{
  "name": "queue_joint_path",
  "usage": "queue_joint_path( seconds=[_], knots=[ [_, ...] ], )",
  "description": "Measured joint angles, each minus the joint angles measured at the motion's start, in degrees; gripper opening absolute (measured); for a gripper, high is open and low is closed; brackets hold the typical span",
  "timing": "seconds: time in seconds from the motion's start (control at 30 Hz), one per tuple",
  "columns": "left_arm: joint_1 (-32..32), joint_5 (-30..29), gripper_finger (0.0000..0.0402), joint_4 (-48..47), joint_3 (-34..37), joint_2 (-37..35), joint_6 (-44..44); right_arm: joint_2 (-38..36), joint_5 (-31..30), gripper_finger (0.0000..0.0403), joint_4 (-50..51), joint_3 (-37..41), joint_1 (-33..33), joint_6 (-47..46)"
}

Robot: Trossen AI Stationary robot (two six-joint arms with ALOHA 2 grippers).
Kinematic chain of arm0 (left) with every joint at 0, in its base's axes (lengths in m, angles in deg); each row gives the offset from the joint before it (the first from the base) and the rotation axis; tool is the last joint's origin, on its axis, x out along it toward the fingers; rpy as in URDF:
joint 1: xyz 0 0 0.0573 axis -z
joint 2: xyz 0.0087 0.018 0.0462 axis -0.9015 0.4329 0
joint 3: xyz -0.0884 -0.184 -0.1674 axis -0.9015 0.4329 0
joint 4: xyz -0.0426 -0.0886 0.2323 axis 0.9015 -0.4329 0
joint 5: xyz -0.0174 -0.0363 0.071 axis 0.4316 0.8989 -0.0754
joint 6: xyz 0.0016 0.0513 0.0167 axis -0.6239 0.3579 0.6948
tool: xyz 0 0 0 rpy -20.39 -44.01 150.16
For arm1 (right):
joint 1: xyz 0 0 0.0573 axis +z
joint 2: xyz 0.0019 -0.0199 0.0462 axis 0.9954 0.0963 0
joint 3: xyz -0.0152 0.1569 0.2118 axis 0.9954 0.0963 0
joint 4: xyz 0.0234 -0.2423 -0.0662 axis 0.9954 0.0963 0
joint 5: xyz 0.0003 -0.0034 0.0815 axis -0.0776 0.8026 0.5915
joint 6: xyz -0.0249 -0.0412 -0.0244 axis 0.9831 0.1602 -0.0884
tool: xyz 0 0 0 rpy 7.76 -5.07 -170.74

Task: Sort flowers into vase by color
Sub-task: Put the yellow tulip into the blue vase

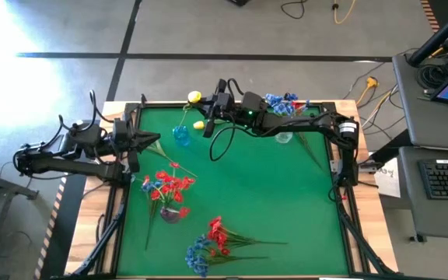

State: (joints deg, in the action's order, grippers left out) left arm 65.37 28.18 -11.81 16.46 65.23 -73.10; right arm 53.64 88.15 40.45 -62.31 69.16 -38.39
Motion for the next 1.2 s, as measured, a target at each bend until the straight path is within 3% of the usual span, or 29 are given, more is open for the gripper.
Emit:
queue_joint_path(
  seconds=[1.2],
  knots=[
    [0.0,-0.01,0.0,0.02,0.0,0.02,0.0,0.0,-2.32,0.0013,0.5,0.26,0.0,-1.99]
  ],
)
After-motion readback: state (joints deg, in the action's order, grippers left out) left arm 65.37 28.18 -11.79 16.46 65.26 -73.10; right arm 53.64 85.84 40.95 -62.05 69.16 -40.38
